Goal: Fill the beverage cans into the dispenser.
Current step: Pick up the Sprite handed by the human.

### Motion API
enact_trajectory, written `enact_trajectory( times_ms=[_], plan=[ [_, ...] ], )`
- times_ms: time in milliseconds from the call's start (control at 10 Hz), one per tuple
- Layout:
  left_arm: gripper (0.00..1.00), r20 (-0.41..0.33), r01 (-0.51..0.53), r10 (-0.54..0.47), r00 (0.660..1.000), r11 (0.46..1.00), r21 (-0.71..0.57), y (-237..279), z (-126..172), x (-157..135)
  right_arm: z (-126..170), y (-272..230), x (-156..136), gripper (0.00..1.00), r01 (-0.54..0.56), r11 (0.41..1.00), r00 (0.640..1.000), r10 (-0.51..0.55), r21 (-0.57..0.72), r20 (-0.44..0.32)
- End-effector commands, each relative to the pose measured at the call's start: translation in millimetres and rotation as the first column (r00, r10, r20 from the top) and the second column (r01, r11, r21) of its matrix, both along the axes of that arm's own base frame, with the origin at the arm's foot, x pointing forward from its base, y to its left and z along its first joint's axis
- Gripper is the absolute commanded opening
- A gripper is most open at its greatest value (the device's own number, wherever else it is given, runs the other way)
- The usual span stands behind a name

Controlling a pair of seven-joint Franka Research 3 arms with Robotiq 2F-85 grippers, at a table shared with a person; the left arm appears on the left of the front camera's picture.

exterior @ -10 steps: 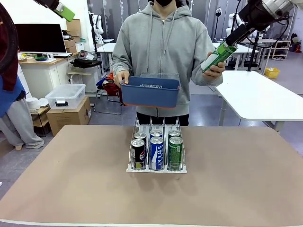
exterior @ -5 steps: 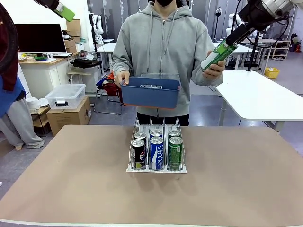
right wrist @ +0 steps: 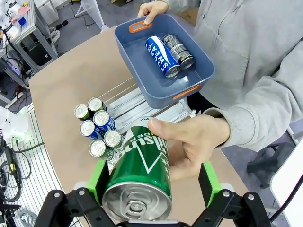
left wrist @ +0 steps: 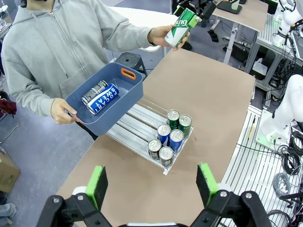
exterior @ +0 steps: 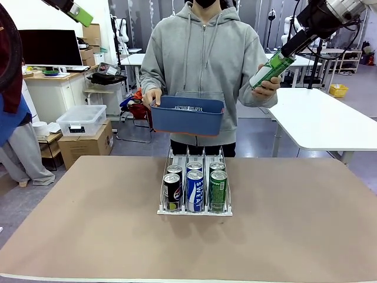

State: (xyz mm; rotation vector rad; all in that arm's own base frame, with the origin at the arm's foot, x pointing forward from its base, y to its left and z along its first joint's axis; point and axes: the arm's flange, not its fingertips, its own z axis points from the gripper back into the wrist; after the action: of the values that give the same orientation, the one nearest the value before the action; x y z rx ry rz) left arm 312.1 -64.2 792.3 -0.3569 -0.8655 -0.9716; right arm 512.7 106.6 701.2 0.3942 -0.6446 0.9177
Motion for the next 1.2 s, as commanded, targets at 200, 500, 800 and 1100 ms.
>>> enact_trajectory(
  times_ms=[200, 500, 800, 1100],
  plan=[
    [1.00, 0.002, -0.007, 0.007, 1.000, 1.000, 0.002, 0.6, 0.0, 0.2, 1.0, -1.1, -4.1, 0.00, 0.027, 0.999, 0.999, -0.027, -0.018, -0.035],
    [1.00, 0.002, -0.007, 0.007, 1.000, 1.000, 0.002, 0.6, 0.0, 0.2, 1.9, -0.7, -4.0, 0.00, 0.007, 1.000, 0.999, -0.007, -0.010, -0.045],
    [1.00, 0.002, -0.007, 0.007, 1.000, 1.000, 0.002, 0.6, 0.0, 0.2, 3.1, 1.6, -6.4, 0.00, -0.022, 0.999, 0.999, 0.021, -0.024, -0.045],
    [1.00, 0.002, -0.007, 0.007, 1.000, 1.000, 0.002, 0.6, 0.0, 0.2, 4.4, -1.4, -7.8, 0.00, -0.045, 0.999, 0.999, 0.045, -0.011, -0.014]
  ],
)
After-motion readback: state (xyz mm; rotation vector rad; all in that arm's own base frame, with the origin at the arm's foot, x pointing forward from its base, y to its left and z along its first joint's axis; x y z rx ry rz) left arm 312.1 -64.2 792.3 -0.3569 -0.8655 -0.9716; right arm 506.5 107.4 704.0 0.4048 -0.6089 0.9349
